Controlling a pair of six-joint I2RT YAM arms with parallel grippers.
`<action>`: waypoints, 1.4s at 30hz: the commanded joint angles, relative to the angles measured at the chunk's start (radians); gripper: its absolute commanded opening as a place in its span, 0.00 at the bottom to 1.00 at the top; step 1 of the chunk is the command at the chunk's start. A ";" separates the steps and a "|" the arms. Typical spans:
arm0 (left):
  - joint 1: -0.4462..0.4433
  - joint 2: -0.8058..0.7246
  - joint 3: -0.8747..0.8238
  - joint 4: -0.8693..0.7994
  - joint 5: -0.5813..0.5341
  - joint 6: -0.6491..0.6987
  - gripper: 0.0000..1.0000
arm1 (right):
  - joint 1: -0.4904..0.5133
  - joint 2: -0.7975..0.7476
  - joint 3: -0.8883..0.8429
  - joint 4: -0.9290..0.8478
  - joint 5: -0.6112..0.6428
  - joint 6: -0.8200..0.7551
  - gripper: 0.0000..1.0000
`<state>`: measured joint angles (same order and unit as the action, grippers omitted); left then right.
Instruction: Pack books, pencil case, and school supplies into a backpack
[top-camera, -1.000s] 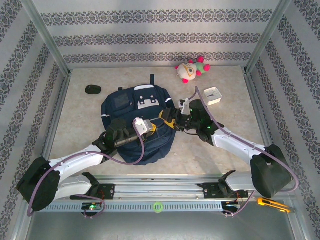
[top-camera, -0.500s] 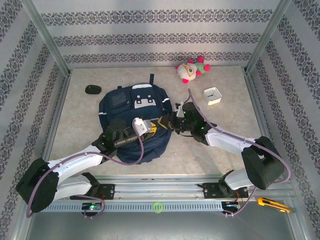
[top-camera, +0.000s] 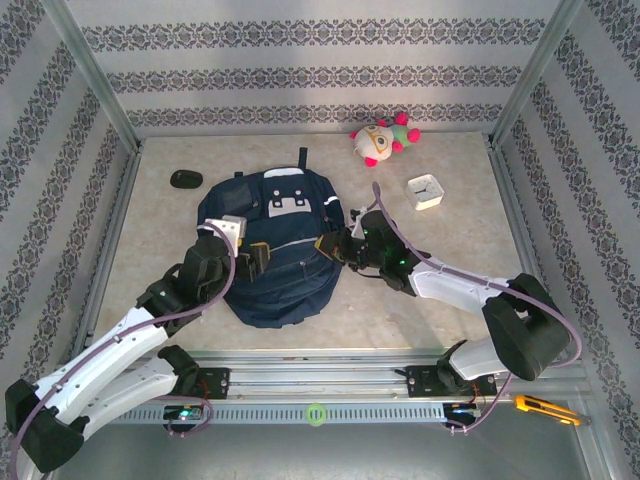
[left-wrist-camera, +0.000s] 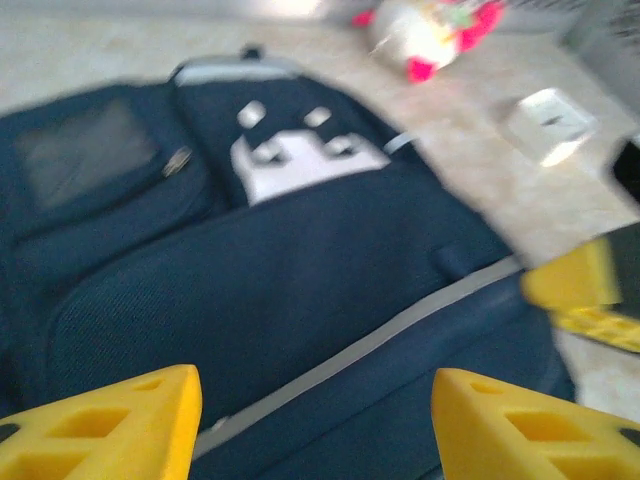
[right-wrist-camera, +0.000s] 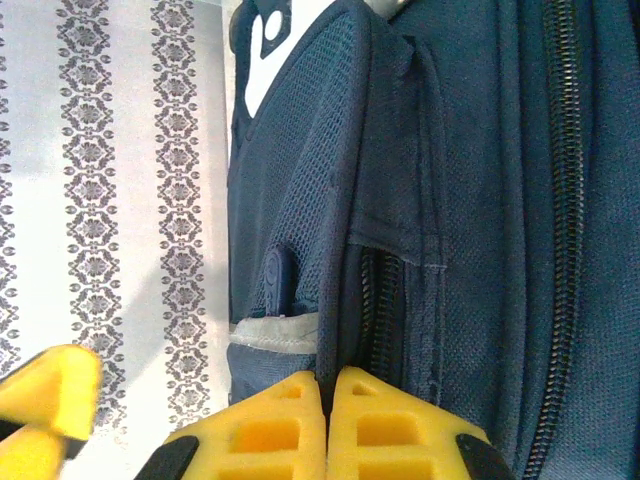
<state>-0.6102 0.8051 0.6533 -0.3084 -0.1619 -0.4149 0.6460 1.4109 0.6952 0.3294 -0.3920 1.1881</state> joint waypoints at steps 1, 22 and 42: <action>0.049 0.014 -0.046 -0.136 -0.057 -0.208 0.61 | 0.025 -0.020 -0.014 0.074 0.042 -0.034 0.00; 0.167 0.659 0.138 0.406 0.208 0.044 0.64 | 0.251 -0.157 -0.156 0.165 0.410 0.037 0.00; 0.102 0.107 0.070 -0.092 0.541 -0.001 0.57 | 0.247 -0.131 -0.118 0.190 0.495 0.040 0.00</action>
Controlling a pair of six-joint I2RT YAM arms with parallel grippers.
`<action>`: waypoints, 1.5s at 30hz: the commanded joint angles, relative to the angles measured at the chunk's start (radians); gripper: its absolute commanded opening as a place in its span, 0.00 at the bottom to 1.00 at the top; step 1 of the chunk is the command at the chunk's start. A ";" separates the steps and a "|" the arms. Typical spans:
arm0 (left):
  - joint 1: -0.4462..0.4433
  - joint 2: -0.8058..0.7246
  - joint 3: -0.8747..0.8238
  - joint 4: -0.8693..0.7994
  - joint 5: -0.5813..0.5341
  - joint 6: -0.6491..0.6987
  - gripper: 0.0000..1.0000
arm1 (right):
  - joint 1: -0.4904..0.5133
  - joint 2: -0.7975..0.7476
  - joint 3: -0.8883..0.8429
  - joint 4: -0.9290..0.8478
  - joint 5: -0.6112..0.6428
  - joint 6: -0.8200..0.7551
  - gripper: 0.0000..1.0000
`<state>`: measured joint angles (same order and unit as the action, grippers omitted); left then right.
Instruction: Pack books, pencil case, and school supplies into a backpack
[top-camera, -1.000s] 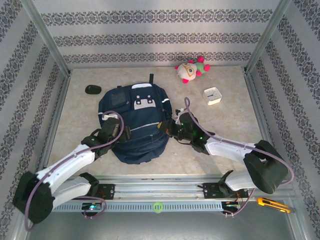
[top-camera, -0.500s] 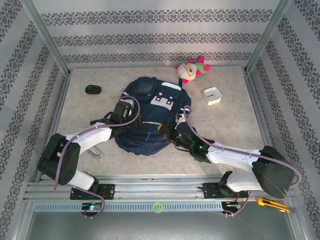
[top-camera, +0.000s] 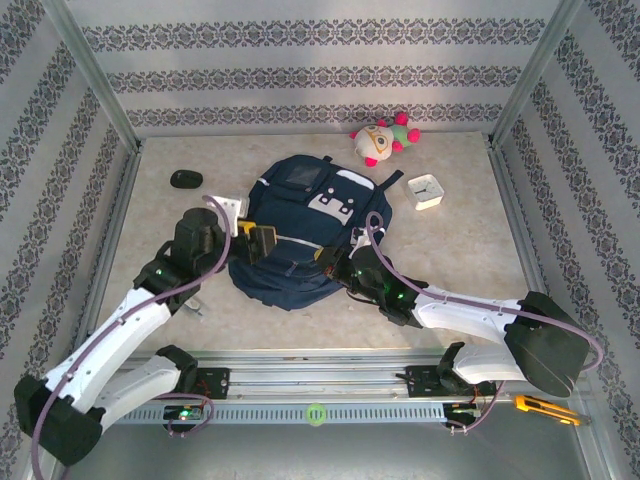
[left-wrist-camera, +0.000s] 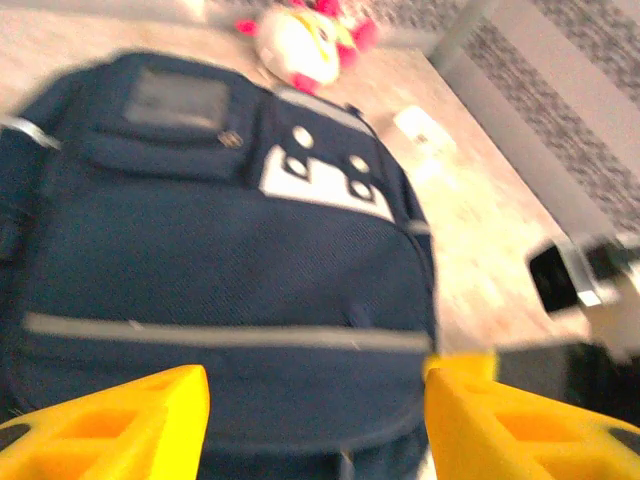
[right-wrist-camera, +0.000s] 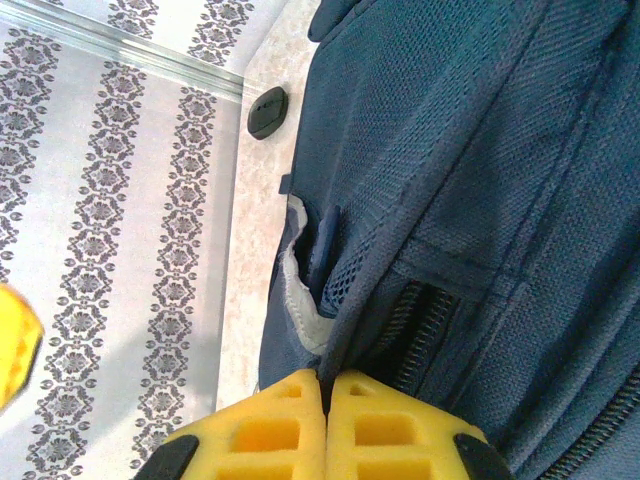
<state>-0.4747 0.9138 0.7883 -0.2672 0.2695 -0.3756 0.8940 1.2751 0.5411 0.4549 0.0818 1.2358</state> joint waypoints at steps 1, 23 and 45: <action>-0.051 -0.008 -0.085 -0.119 0.113 -0.056 0.57 | -0.001 0.007 0.037 0.066 0.020 -0.008 0.00; -0.216 0.194 -0.120 0.170 -0.125 -0.091 0.38 | -0.007 0.020 0.066 0.067 -0.024 -0.022 0.00; -0.015 0.106 -0.151 -0.020 -0.225 0.028 0.00 | -0.121 -0.143 -0.015 -0.042 -0.147 -0.050 0.00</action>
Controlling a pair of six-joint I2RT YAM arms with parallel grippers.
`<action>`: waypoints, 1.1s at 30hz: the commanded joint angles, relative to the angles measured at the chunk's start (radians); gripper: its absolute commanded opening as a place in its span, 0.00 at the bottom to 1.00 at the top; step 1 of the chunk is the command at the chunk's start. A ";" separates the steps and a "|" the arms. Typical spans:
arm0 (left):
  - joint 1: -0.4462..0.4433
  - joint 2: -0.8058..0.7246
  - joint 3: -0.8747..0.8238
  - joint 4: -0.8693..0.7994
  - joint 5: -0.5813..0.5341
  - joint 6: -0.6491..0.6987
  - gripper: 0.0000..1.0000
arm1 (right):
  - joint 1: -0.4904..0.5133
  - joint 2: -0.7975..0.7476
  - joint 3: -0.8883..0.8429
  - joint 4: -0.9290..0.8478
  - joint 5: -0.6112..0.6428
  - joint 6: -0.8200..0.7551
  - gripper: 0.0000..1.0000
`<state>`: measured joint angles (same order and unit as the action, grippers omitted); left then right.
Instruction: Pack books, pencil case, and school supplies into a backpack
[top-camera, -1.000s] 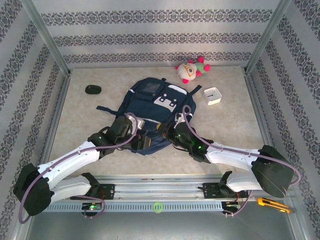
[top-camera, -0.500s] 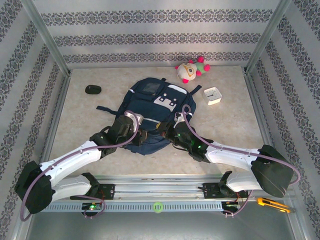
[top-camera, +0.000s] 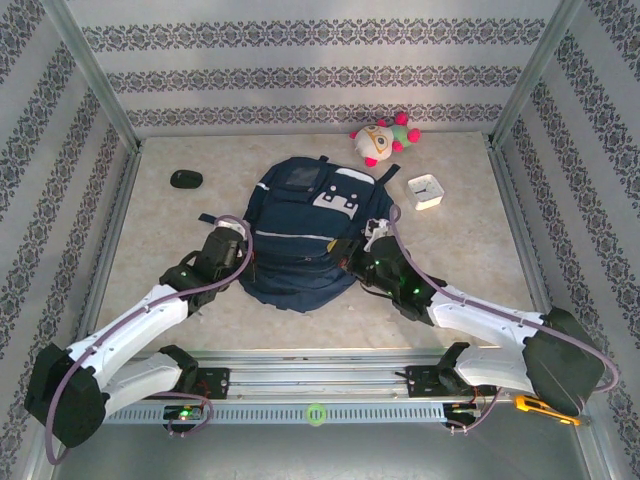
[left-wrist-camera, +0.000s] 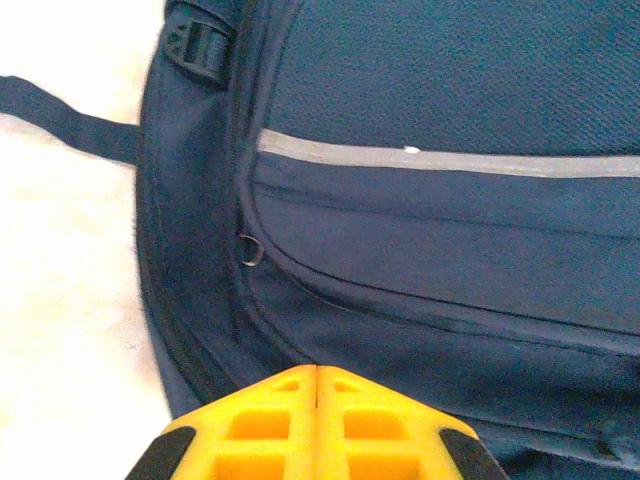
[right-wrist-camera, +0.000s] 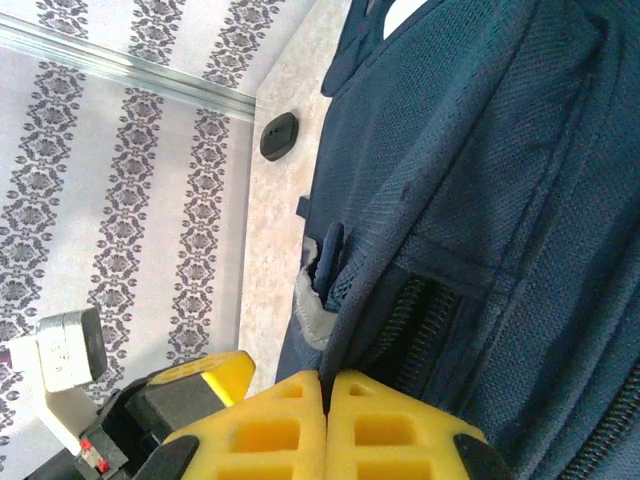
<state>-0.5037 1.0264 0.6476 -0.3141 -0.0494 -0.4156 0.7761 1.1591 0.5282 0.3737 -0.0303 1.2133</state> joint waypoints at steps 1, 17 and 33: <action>0.014 0.002 -0.009 0.067 0.191 0.090 0.04 | -0.003 -0.023 0.002 0.038 -0.039 -0.027 0.00; -0.077 0.085 -0.041 0.339 0.498 0.166 0.59 | 0.003 0.013 0.110 0.043 -0.092 -0.037 0.00; -0.117 0.164 -0.004 0.552 0.500 0.178 0.41 | 0.015 0.062 0.197 0.039 -0.115 -0.044 0.00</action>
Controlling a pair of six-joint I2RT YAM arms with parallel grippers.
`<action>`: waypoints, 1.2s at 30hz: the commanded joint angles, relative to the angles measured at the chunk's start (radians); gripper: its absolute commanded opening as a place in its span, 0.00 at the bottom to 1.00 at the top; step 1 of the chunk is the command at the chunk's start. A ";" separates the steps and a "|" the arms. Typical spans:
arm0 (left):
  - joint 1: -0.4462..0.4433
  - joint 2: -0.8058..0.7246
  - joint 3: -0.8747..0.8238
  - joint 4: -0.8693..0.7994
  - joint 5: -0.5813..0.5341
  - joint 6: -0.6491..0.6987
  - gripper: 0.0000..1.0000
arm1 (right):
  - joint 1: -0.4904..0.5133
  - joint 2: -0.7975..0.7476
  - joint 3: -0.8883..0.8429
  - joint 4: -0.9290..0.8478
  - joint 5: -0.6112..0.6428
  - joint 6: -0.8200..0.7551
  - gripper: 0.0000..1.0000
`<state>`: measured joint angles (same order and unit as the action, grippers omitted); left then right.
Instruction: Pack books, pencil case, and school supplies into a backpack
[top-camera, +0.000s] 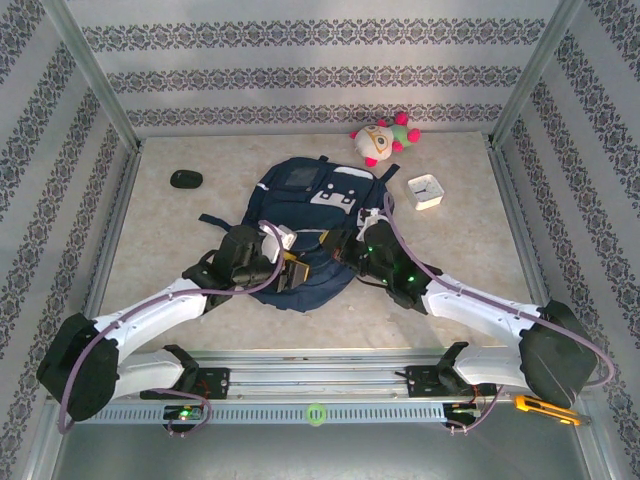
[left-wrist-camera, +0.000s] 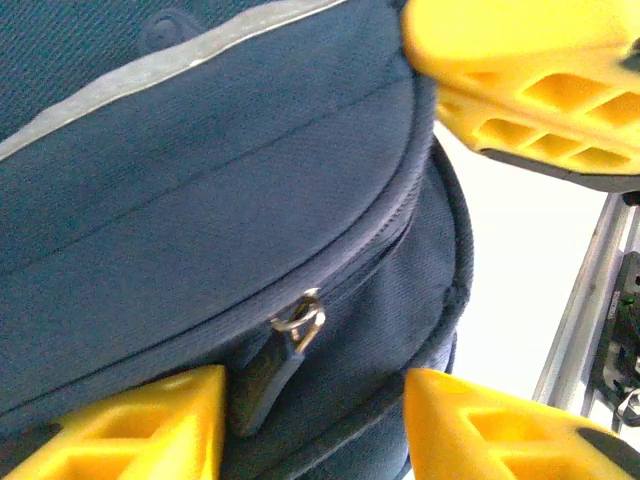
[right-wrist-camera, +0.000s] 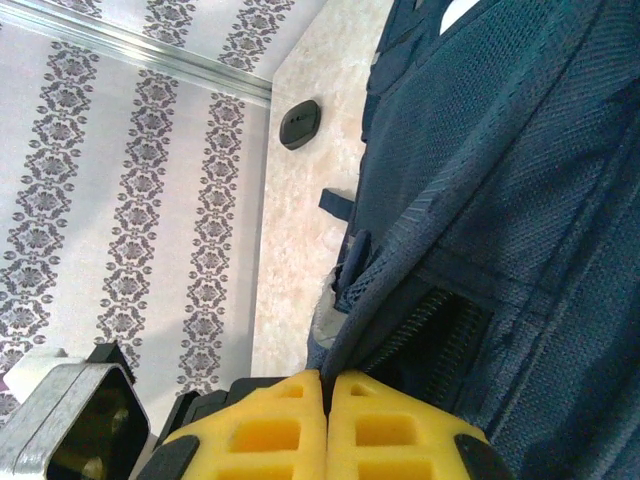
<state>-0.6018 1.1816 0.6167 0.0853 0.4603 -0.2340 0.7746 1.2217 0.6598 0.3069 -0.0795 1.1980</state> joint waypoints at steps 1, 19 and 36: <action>-0.020 0.009 0.028 0.164 -0.027 -0.016 0.33 | 0.017 -0.001 0.066 0.104 -0.065 -0.029 0.00; 0.025 -0.071 0.006 -0.170 -0.448 -0.088 0.00 | -0.019 -0.096 0.006 0.055 -0.052 -0.041 0.00; 0.071 -0.100 0.039 -0.104 0.126 0.170 0.00 | -0.042 -0.069 0.093 -0.083 -0.224 -1.224 0.34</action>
<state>-0.5343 1.0931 0.6132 -0.0593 0.4366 -0.1474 0.7475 1.1343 0.7235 0.2489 -0.2192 0.4416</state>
